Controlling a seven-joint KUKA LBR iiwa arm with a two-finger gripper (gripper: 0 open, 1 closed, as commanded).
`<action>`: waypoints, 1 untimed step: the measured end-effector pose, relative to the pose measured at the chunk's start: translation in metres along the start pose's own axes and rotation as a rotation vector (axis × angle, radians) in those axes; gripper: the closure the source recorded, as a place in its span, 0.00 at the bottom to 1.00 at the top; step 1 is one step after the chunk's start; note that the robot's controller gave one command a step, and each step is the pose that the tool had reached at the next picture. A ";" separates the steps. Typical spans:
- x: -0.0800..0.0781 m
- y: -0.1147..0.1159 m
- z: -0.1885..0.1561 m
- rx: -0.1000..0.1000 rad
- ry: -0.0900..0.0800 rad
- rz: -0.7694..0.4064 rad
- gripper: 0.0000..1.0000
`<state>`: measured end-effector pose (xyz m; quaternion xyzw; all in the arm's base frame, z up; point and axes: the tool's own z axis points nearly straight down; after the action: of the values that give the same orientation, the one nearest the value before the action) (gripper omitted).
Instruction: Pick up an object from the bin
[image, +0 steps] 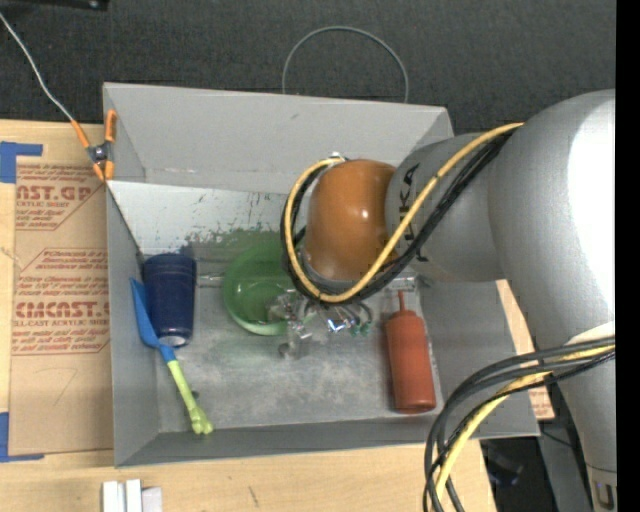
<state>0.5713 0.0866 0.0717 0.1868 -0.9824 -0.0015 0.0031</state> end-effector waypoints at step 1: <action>-0.007 0.003 -0.087 0.008 -0.028 0.006 1.00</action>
Offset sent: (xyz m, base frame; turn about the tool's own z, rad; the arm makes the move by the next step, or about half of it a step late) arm 0.0105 0.0065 0.0449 -0.0074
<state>0.5773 0.0920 0.1588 0.1839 -0.9829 -0.0004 -0.0112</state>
